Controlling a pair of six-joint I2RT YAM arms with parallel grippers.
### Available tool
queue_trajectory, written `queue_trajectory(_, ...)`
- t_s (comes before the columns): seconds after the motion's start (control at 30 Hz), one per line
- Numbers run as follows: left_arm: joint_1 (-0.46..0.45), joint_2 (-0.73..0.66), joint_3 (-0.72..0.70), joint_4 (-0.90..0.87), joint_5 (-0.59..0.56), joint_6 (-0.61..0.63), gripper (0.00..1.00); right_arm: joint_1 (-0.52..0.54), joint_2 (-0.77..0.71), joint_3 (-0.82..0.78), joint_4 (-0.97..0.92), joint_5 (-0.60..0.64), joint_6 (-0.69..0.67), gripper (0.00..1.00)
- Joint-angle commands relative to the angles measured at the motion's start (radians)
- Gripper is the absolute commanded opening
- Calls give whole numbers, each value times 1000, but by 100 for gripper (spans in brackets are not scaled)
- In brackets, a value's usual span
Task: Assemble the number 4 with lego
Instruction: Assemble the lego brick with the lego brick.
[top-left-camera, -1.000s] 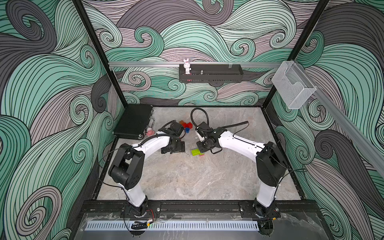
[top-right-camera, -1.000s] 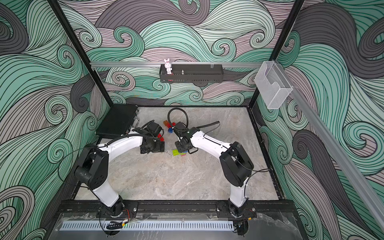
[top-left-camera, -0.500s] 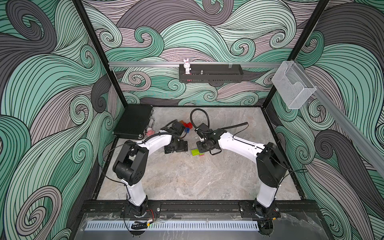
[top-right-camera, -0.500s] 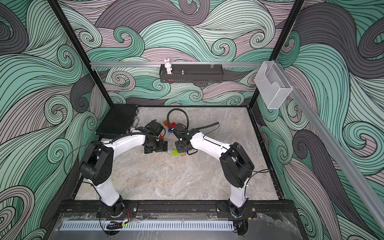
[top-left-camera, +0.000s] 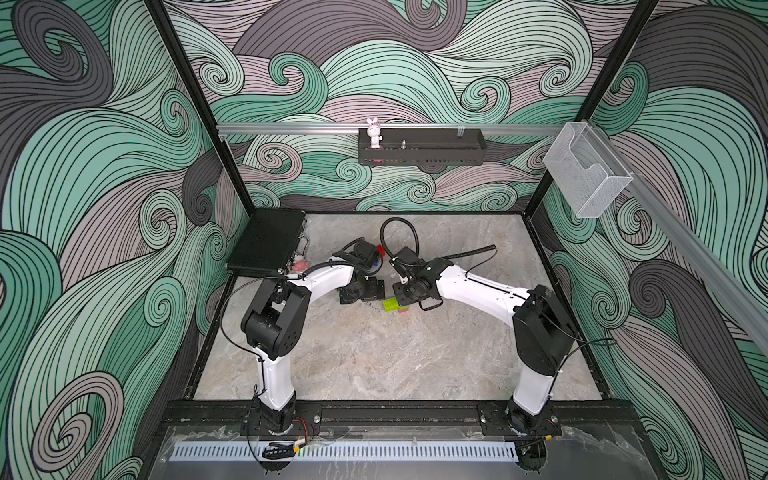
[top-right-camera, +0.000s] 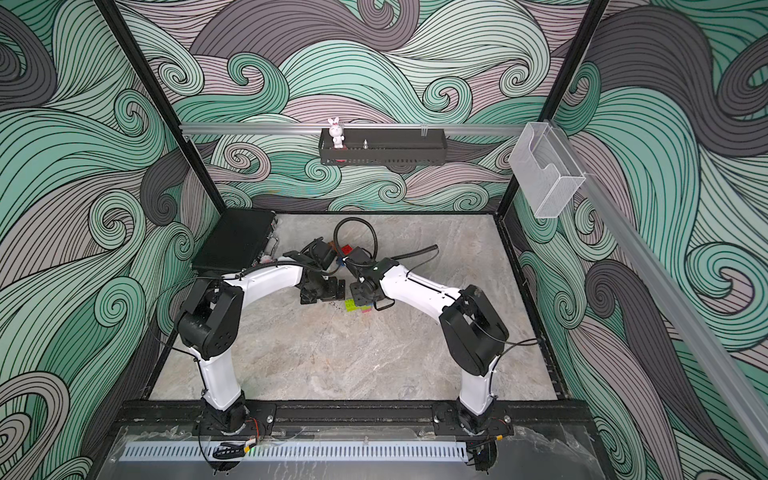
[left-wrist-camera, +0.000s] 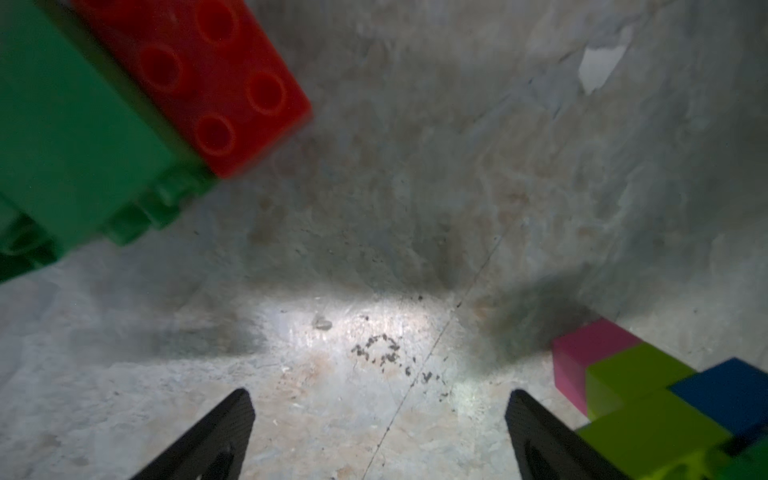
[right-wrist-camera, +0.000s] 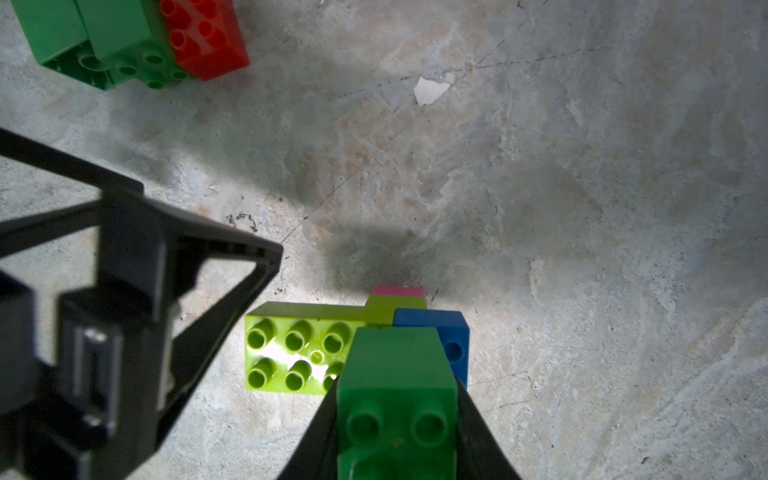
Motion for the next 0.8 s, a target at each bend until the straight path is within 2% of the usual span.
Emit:
queue_trajectory(0.0,-2,0,-8,-21,-2,-16,99,8,56,-68,-112,6,-32,17)
queue_trajectory(0.2,-2,-6,-8,-19,14,-17,99,15,59,-97,-84,-56,-33,17)
queue_trajectory(0.5,-2,-12,-9,-15,24,-24,99,19,90,-88,-152,11,-19,16)
queue_trajectory(0.77,10,-50,-23,-30,-22,16,99,19,165,-132,-229,60,-59,13)
